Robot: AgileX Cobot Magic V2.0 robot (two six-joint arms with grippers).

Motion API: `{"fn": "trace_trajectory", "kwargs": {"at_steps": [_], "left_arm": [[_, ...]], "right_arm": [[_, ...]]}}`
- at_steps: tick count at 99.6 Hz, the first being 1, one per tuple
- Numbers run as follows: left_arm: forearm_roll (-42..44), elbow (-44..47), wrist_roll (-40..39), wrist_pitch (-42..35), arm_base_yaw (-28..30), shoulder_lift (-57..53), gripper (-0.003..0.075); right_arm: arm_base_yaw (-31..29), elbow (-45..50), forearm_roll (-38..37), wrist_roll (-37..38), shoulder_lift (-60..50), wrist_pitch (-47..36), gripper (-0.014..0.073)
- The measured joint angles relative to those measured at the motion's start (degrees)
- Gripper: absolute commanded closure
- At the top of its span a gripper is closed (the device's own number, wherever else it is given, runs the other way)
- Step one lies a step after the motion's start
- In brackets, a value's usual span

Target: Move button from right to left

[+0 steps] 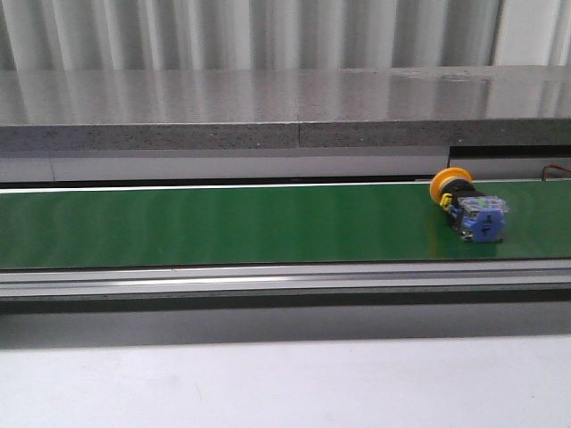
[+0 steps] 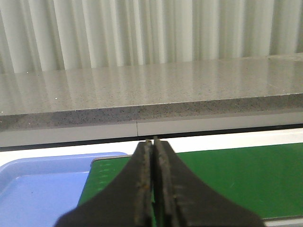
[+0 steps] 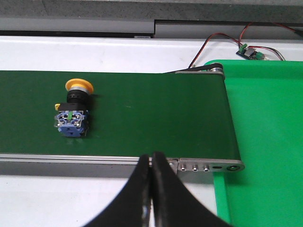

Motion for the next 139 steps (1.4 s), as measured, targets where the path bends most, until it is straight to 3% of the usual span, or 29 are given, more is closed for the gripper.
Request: {"fn": "trace_trajectory", "kwargs": {"at_steps": [85,107,139], "left_arm": [[-3.22,-1.30,0.00,-2.92,0.00,0.00,0.0740],[-6.42,-11.79,0.00,5.74,0.00,2.48,0.0740],[-8.44,-32.00,0.00,26.12,0.00,20.47,0.0740]], "right_arm": [[0.00,0.00,-0.10,0.00,0.00,0.00,0.0661],[0.00,0.00,-0.10,0.00,0.00,0.00,0.0661],[0.00,0.00,-0.10,-0.08,0.00,0.00,0.0661]]}}
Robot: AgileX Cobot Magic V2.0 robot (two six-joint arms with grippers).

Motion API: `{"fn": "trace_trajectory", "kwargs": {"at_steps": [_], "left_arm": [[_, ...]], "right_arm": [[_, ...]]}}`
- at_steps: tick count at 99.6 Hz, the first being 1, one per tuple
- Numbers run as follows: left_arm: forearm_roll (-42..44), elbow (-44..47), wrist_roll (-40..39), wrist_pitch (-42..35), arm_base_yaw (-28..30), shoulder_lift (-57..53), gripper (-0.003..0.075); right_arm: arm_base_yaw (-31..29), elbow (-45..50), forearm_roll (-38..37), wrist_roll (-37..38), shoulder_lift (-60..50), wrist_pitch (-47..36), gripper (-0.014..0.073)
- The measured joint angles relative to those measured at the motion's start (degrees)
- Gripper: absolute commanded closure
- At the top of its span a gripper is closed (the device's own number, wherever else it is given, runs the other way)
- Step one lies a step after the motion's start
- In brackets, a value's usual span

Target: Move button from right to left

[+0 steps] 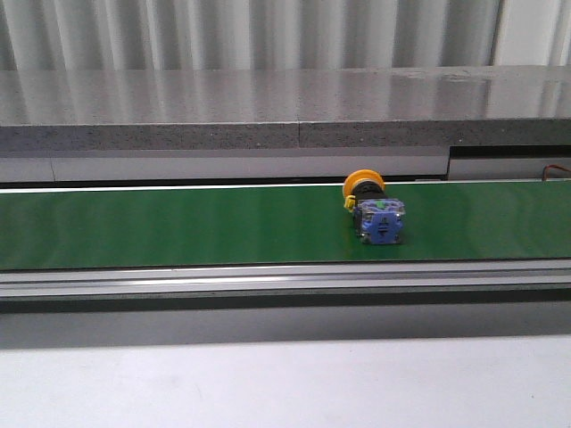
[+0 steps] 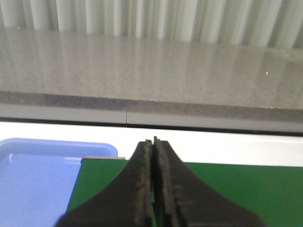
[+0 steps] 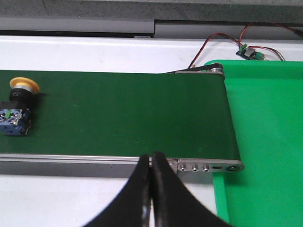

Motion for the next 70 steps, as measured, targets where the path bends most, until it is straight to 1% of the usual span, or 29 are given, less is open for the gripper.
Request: {"fn": "trace_trajectory", "kwargs": {"at_steps": [10,19,41,70], "left_arm": [[-0.13,-4.93,0.74,5.48,0.00,6.26,0.0740],[-0.13,-7.45,1.84,8.30,0.00,11.21,0.0740],[-0.91,-8.04,2.30,9.68,0.00,19.31,0.0740],[-1.53,-8.04,2.39,9.79,0.00,25.15,0.0734]], "right_arm": [[0.00,0.00,0.00,0.00,0.00,0.00,0.0661],[0.00,0.00,0.00,0.00,0.00,0.00,0.0661],[0.00,0.00,0.00,0.00,0.00,0.00,0.0661],[0.00,0.00,0.00,0.00,0.00,0.00,0.0661]]}}
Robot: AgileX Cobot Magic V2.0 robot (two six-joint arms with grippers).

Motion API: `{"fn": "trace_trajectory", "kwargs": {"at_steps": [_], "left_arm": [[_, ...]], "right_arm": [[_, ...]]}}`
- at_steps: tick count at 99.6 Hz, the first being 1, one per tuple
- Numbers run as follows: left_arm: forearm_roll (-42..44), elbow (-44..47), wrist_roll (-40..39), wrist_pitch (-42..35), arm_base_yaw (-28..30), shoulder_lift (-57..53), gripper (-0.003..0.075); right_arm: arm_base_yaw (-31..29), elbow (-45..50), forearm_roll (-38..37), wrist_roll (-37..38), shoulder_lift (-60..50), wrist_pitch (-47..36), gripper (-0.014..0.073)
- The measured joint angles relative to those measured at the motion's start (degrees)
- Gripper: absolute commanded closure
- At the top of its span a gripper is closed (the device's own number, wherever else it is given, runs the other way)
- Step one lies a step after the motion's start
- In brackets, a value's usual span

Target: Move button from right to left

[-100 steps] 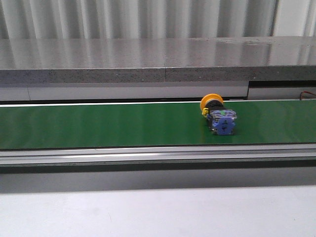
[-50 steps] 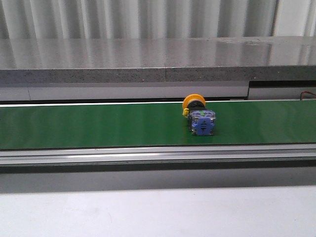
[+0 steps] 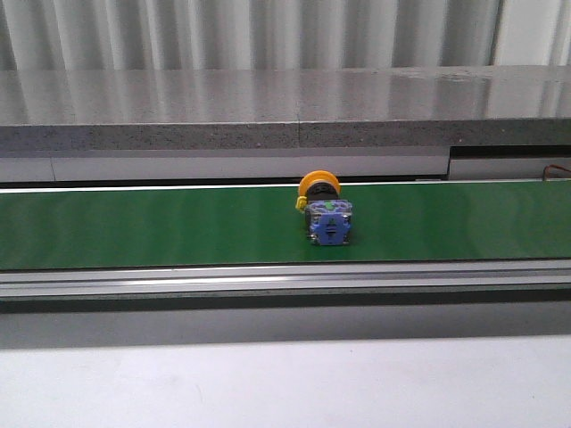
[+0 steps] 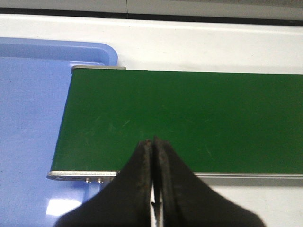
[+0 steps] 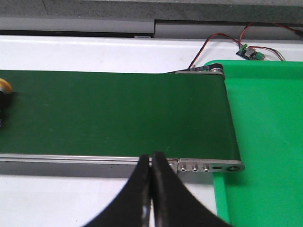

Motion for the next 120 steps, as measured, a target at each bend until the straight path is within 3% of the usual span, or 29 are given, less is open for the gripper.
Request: {"fn": "trace_trajectory", "kwargs": {"at_steps": [12,19,36,43,80,104,120], "left_arm": [[-0.05,-0.02,0.00,0.00,0.00,1.10,0.0627],[-0.13,-0.02,0.02,0.00,0.00,1.38,0.0503],[-0.13,-0.10,0.12,0.00,0.00,1.51,0.0122],[-0.13,-0.24,0.12,0.00,0.00,1.51,0.0045],[-4.40,-1.99,0.12,-0.11,-1.18,4.66,0.0060],[-4.88,-10.49,-3.03,-0.37,-10.79,13.27,0.0060],[-0.07,-15.92,-9.57,-1.07,-18.76,22.52,0.0060]], "right_arm": [[0.00,0.00,0.00,0.00,0.00,0.00,0.0661],[0.00,0.00,0.00,0.00,0.00,0.00,0.0661],[0.00,0.00,0.00,0.00,0.00,0.00,0.0661],[0.00,0.00,0.00,0.00,0.00,0.00,0.0661],[0.00,0.00,0.00,0.00,0.00,0.00,0.0661],[0.00,0.00,0.00,0.00,0.00,0.00,0.0661],[0.00,0.00,0.00,0.00,0.00,0.00,0.0661]]}}
